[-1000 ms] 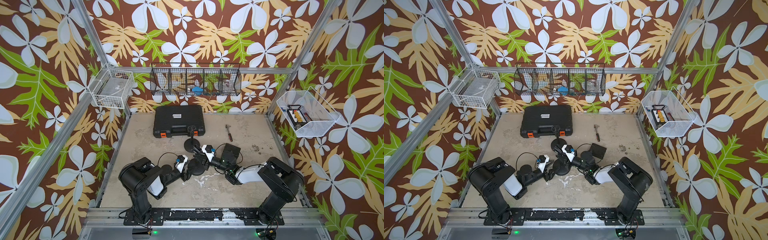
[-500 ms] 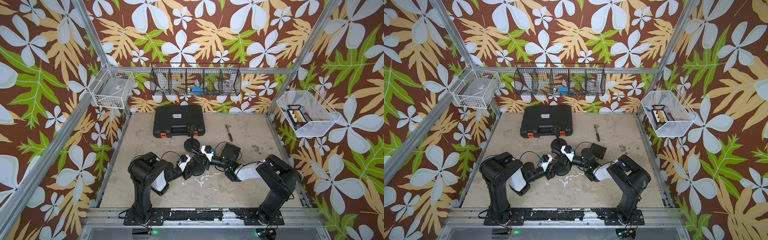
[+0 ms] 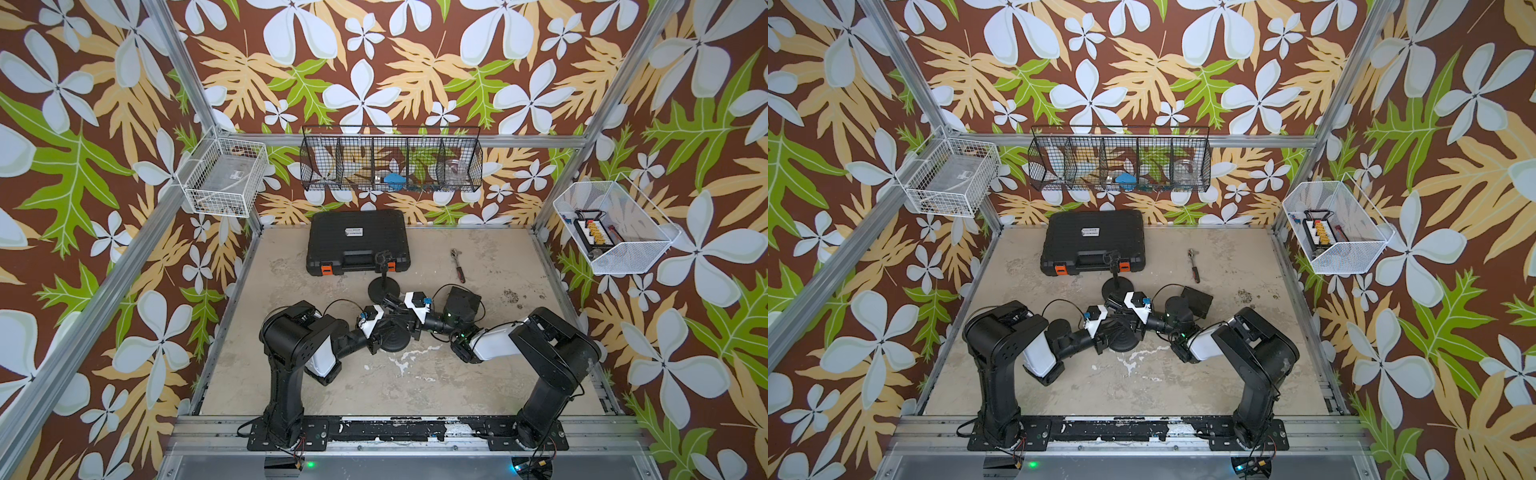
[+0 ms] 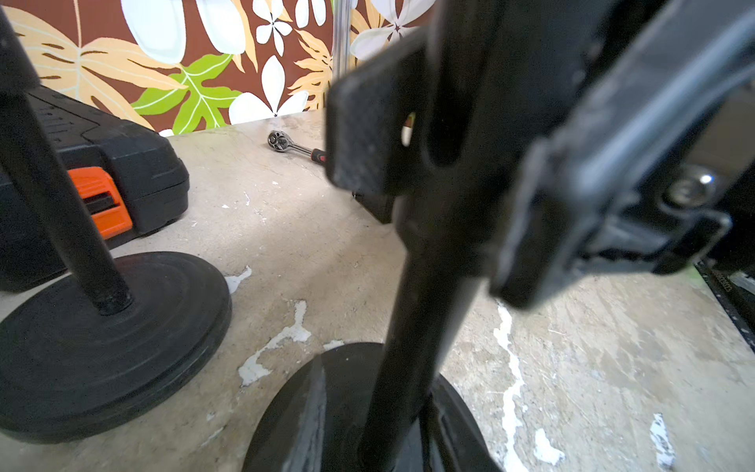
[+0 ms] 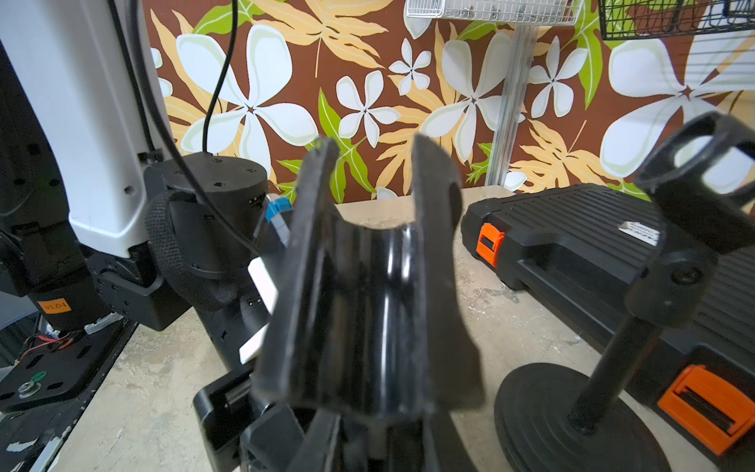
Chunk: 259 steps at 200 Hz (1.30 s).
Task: Assemble a microphone stand
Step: Hold the microphone stand pole at the microphone stand base.
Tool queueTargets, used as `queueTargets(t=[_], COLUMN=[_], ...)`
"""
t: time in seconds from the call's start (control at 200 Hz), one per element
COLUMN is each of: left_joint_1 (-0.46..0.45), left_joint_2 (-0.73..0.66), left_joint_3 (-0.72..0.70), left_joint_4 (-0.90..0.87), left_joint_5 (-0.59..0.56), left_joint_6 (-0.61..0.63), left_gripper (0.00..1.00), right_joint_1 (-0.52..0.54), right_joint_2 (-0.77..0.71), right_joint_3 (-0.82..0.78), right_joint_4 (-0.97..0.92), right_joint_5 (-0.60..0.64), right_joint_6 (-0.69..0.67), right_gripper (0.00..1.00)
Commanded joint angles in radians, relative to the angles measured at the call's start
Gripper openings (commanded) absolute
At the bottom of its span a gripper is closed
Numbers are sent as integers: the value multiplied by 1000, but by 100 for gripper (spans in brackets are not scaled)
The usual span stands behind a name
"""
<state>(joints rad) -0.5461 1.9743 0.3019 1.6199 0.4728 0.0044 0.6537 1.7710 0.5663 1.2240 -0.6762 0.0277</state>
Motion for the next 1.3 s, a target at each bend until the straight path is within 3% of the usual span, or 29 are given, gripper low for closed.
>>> queueTargets(t=[0.0,0.195,0.335,0.661,0.856,1.016,1.156,1.291], left_joint_1=[2,2,2,2,2,2,2,2], left_joint_2=[11,22,40,81,90,106,105,92], left_joint_3=[11,22,35,42,46,45,41,39], left_joint_4=[22,16,12,40,42,41,42,55], left_joint_5=[39,45,49,52,54,38,42,57], left_joint_6=[17,23,25,29,32,51,62,39], left_gripper=[38,36,28,26,10,5,7,24], right_joint_1=[0,-1,0,0,0,-1,0,-1], right_joint_2=[12,20,21,31,42,37,34,44], right_joint_3=[-15,-26,-28,-31,-27,-19,-21,-22], right_joint_4=[-159,-144,-137,-111,-108,-121,-123,-120], right_joint_5=[-32,-40,-43,-46,-46,-54,-52,-59], right_joint_6=[58,61,63,75,80,75,67,66], right_gripper=[0,0,0,0,0,6,5,2])
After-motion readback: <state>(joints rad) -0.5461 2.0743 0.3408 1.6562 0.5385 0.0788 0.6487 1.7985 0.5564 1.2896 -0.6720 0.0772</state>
